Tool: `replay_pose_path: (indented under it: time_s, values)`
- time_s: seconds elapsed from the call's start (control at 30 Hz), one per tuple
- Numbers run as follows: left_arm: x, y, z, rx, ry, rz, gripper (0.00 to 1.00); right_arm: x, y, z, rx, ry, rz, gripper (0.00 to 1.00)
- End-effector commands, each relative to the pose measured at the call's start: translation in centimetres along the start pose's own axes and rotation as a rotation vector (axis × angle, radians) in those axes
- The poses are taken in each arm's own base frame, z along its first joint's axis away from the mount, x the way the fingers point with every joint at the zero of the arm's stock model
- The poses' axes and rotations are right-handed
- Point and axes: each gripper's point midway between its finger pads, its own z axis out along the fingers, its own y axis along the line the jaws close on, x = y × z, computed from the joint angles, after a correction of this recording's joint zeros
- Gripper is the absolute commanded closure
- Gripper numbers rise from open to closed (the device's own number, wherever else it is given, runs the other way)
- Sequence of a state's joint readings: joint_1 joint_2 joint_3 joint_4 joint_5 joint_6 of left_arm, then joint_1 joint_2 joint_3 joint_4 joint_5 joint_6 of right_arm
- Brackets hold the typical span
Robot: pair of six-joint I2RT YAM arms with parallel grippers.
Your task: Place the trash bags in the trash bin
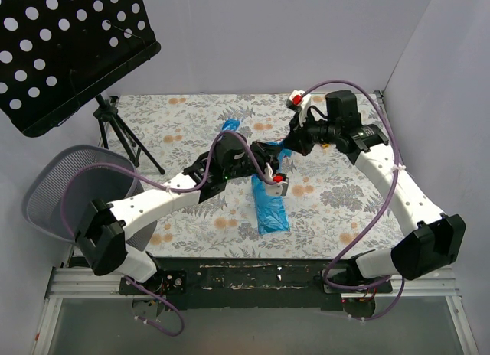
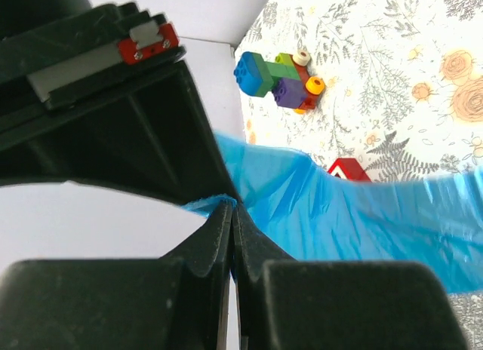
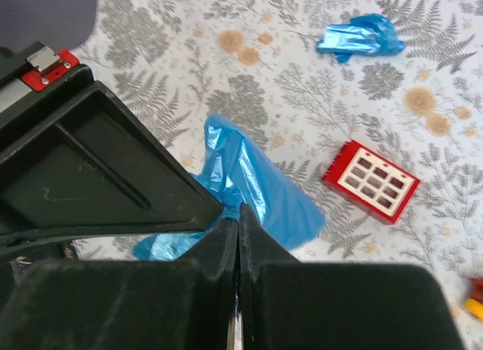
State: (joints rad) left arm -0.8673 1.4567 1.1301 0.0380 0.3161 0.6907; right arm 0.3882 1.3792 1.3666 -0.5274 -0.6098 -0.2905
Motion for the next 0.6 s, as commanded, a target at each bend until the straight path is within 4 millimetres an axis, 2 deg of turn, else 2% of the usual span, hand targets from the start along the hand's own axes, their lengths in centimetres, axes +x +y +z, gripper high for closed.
replay_pose_path:
  time_s: [0.0, 0.07, 0.13, 0.2, 0.27, 0.4, 0.47, 0.57]
  values:
    - [1.0, 0.1, -0.1, -0.036, 0.058, -0.004, 1.00, -3.3, 5.6, -0.6, -0.169, -0.110, -0.100, 0.99]
    - [2.0, 0.2, 0.5, -0.051, 0.098, -0.023, 1.00, -3.1, 7.8, -1.0, -0.242, -0.115, -0.098, 0.99]
    - [2.8, 0.3, 1.1, -0.059, 0.136, -0.040, 1.00, -2.3, 8.4, -1.2, -0.261, -0.104, -0.081, 0.99]
    - [3.3, 1.1, 1.1, -0.086, 0.162, -0.031, 1.00, -1.2, 7.9, -1.1, -0.233, -0.076, -0.099, 0.99]
    - [3.3, 1.9, 0.8, -0.108, 0.159, -0.022, 1.00, 0.0, 6.5, -0.8, -0.158, -0.042, -0.125, 0.99]
    - [1.5, 3.5, -0.3, -0.128, 0.098, -0.015, 1.00, 2.6, 4.0, -0.2, -0.047, 0.022, -0.161, 0.99]
    - [0.8, 3.6, -0.7, -0.125, 0.075, -0.014, 1.00, 3.3, 3.6, -0.2, -0.026, 0.038, -0.170, 0.99]
    - [1.4, 3.1, -0.9, -0.101, 0.102, -0.013, 1.00, 3.2, 4.1, -0.6, -0.039, 0.027, -0.181, 0.99]
